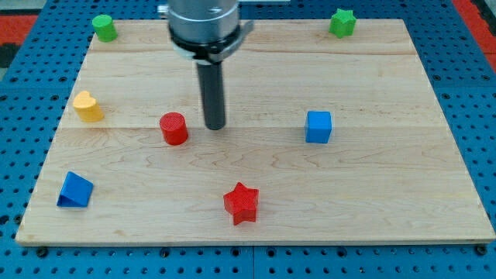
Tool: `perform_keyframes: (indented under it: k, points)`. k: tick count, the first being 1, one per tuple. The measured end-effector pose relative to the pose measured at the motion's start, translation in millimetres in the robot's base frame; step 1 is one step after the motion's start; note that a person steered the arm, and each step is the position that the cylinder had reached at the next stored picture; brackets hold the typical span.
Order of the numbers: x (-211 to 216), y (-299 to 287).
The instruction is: Move the red star right to heart
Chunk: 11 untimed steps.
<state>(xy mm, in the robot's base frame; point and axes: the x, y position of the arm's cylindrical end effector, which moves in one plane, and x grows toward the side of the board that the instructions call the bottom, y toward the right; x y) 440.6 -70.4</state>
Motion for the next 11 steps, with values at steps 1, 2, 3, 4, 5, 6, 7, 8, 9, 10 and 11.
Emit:
perform_keyframes:
  k: [1, 2, 3, 4, 5, 6, 7, 8, 9, 10, 11]
  points:
    - [27.1, -30.1]
    - [24.2, -74.7]
    - [23.9, -101.4]
    - [31.9, -23.3]
    - [77.9, 109.0]
    - [137.8, 145.6]
    - [157.3, 58.1]
    - [100.0, 3.6]
    - [36.9, -39.1]
    - [2.2, -101.8]
    - [-14.3, -104.5]
